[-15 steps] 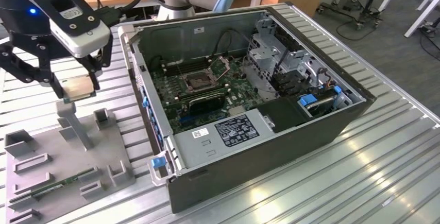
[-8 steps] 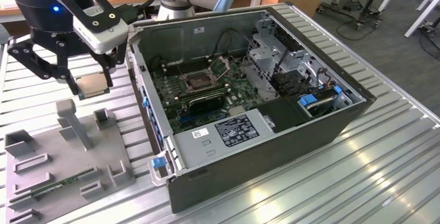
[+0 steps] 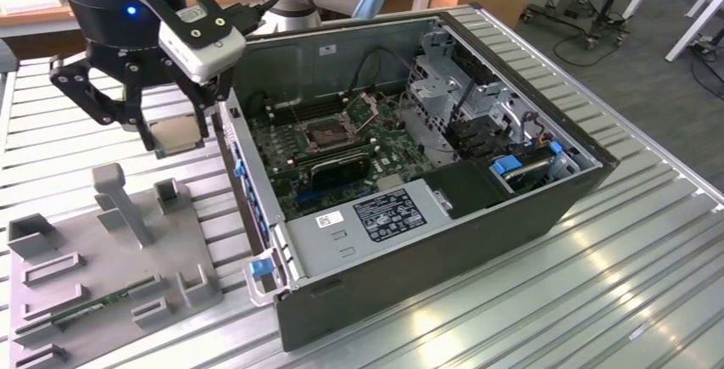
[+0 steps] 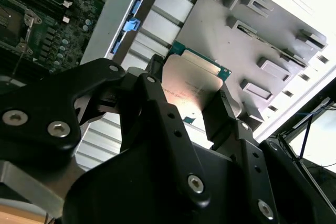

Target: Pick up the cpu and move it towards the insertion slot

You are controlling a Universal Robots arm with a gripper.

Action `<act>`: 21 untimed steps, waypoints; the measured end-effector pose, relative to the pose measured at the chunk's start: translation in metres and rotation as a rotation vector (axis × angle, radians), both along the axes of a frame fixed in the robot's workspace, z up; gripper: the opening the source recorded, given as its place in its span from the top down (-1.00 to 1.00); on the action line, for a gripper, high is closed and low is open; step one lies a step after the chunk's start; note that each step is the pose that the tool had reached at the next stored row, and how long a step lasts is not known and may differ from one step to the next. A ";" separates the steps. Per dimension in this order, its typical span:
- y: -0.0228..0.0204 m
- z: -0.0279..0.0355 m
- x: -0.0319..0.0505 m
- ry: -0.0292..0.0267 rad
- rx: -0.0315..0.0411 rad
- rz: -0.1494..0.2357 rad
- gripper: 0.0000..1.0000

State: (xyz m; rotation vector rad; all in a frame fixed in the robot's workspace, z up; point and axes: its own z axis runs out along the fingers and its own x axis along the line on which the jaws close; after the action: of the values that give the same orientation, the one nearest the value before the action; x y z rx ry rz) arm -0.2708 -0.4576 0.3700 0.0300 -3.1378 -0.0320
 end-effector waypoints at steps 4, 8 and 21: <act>0.0000 0.0000 0.0116 0.0000 0.0000 0.000 -0.09; 0.0000 0.0000 0.0231 0.0000 0.0000 0.000 -0.09; 0.0000 0.0000 0.0628 0.0000 0.0000 0.000 -0.09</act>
State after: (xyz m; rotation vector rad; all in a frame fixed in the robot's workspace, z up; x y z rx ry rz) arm -0.2081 -0.4576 0.3699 0.0299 -3.1379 -0.0321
